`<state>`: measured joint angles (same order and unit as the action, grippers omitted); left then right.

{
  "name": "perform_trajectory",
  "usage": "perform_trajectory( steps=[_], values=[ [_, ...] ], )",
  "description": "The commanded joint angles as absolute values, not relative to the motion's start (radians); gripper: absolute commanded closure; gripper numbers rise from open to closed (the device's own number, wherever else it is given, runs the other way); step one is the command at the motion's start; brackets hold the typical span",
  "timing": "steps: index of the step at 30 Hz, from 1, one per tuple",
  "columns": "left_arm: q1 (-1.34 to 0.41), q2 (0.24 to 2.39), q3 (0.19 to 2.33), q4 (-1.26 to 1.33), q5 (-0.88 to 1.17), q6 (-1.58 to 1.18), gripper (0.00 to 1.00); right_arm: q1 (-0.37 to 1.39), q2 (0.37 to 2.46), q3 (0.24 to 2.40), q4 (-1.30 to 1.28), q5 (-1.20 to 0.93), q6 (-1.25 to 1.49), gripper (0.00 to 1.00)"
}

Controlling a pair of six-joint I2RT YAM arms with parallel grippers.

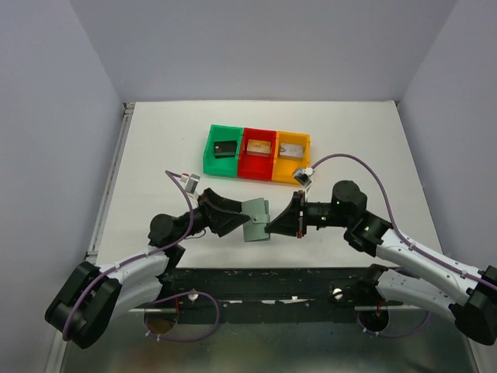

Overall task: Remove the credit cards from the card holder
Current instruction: Pick up the card holder from the center of the board.

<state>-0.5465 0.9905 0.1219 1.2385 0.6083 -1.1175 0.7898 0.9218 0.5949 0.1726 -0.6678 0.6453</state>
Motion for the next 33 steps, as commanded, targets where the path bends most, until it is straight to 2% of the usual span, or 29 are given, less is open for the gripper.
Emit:
perform_trajectory(
  steps=[1,6,10,20,24,27,28,33],
  values=[
    [-0.545,1.031,0.114,1.43,0.667,-1.172,0.05,0.785,0.928,0.58,0.218,-0.692,0.652,1.0],
    [-0.545,1.061,0.11,1.505,0.672,-1.196,0.14,0.785,0.927,0.577,0.199,-0.68,0.638,1.0],
    [-0.545,1.071,0.112,1.523,0.672,-1.204,0.25,0.785,0.925,0.575,0.175,-0.663,0.623,1.0],
    [-0.54,1.016,0.103,1.405,0.644,-1.158,0.44,0.778,0.902,0.56,0.149,-0.65,0.609,1.0],
    [-0.54,0.962,0.112,1.306,0.637,-1.125,0.42,0.778,0.899,0.557,0.137,-0.647,0.604,1.0],
    [-0.54,0.924,0.123,1.244,0.635,-1.105,0.27,0.778,0.899,0.555,0.135,-0.649,0.603,1.0],
    [-0.54,0.913,0.127,1.224,0.635,-1.097,0.25,0.778,0.903,0.557,0.137,-0.65,0.601,1.0],
    [-0.54,0.879,0.141,1.181,0.646,-1.078,0.24,0.779,0.913,0.56,0.137,-0.65,0.601,1.0]
  ],
)
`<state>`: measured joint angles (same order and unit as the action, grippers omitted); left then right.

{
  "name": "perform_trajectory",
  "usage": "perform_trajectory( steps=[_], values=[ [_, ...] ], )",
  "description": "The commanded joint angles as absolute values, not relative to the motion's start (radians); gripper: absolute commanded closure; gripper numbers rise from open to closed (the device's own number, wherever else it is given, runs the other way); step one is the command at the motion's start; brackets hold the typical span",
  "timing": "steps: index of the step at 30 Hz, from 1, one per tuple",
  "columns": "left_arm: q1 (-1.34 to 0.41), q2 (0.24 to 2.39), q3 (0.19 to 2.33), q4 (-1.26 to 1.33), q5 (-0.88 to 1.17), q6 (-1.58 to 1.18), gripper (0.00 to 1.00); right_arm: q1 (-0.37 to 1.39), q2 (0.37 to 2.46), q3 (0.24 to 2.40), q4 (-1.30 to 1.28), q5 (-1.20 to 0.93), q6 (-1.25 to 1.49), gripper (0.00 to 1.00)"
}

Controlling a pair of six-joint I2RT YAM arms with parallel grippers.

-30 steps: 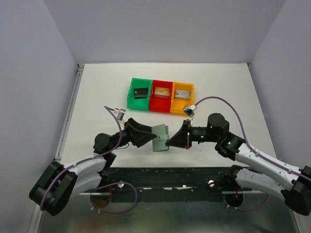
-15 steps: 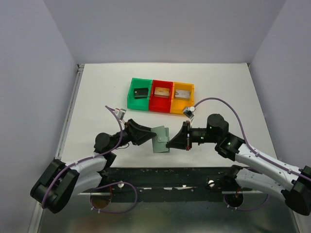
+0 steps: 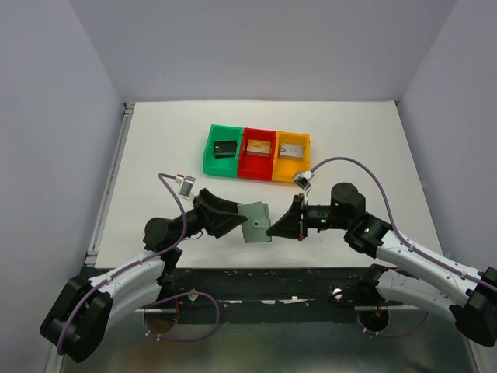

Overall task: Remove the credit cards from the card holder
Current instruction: Open the card holder.

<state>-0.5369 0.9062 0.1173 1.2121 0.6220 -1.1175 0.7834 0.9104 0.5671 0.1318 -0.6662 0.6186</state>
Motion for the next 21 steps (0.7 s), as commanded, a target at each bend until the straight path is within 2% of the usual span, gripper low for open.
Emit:
perform_trajectory(
  steps=[1,3,9,15,21],
  values=[
    [-0.54,0.879,0.143,1.18,0.649,-1.078,0.26,0.778,0.914,0.561,0.137,-0.65,0.603,1.0],
    [-0.54,0.882,0.143,1.183,0.652,-1.08,0.3,0.776,0.917,0.563,0.137,-0.65,0.601,1.0],
    [-0.538,0.888,0.144,1.198,0.658,-1.086,0.52,0.776,0.931,0.565,0.138,-0.65,0.597,1.0],
    [-0.54,0.876,0.149,1.181,0.657,-1.083,0.67,0.776,0.934,0.571,0.114,-0.646,0.584,1.0],
    [-0.54,0.838,0.158,1.112,0.653,-1.063,0.94,0.776,0.937,0.591,0.052,-0.618,0.554,1.0]
  ],
)
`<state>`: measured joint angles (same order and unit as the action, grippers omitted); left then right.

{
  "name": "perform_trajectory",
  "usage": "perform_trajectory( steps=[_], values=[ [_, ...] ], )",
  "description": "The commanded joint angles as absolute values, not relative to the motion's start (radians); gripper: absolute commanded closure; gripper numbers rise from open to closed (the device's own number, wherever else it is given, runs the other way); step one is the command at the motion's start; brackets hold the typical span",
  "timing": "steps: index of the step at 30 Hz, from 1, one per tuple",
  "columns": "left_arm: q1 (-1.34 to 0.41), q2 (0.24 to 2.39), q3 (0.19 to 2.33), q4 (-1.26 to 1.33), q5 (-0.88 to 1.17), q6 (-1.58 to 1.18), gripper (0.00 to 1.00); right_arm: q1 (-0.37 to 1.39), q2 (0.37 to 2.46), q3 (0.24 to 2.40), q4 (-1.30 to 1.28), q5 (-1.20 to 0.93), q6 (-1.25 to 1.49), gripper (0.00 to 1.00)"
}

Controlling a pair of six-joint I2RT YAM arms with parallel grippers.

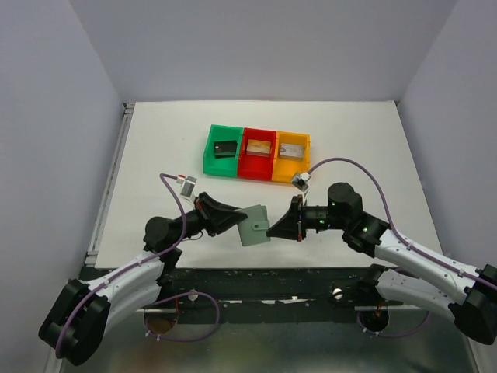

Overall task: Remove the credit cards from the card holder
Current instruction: Open the card holder.

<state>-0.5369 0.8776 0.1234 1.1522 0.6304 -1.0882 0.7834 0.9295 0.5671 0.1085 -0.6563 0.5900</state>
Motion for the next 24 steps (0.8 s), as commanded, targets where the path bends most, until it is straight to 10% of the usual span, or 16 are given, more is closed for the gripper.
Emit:
perform_trajectory(
  steps=[1,10,24],
  values=[
    [-0.54,0.827,0.161,1.086,0.65,-1.057,0.98,0.776,0.939,0.594,0.04,-0.612,0.551,0.99],
    [-0.541,0.649,0.258,0.633,0.532,-0.905,1.0,0.776,0.894,0.669,-0.155,-0.499,0.502,0.44],
    [-0.65,0.738,0.598,-0.136,0.13,-0.92,1.0,1.001,1.014,1.086,-0.623,0.176,0.35,0.43]
  ],
)
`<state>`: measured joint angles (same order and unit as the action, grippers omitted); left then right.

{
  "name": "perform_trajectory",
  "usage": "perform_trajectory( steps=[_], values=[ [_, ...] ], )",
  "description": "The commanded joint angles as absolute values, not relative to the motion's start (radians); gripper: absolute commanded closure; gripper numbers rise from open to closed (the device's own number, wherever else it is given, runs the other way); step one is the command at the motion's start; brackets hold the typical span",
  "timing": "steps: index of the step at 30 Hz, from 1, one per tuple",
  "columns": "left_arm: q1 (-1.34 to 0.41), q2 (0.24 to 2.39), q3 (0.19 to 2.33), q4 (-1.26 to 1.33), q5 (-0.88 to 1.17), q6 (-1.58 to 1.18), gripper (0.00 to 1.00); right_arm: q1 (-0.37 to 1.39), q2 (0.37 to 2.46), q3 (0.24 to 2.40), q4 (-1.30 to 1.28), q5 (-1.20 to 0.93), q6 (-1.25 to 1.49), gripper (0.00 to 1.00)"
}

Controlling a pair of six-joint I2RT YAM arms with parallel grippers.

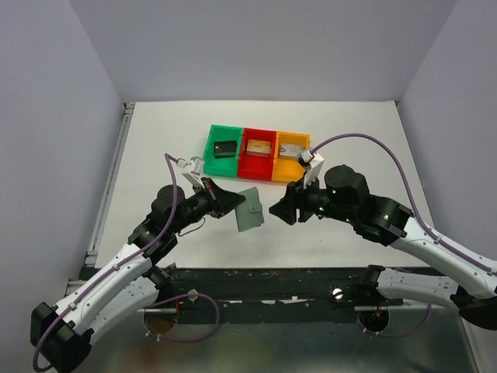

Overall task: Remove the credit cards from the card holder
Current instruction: Open the card holder.

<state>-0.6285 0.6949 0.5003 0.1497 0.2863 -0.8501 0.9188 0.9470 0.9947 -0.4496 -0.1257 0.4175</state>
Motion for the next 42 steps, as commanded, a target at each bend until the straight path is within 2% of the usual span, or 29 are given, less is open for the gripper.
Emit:
perform_trajectory(
  steps=[1,6,15,42],
  values=[
    [-0.658,0.736,0.61,-0.149,0.123,-0.942,1.0,1.035,1.035,1.109,-0.633,0.223,0.341,0.43],
    [-0.667,0.719,0.663,-0.21,0.075,-1.037,1.0,1.166,1.135,1.192,-0.67,0.418,0.301,0.43],
    [-0.68,0.73,0.724,-0.287,0.029,-1.101,1.0,1.232,1.239,1.256,-0.66,0.529,0.276,0.43],
    [-0.759,0.758,0.732,-0.267,-0.037,-1.101,1.0,1.264,1.385,1.335,-0.617,0.465,0.268,0.41]
  ],
)
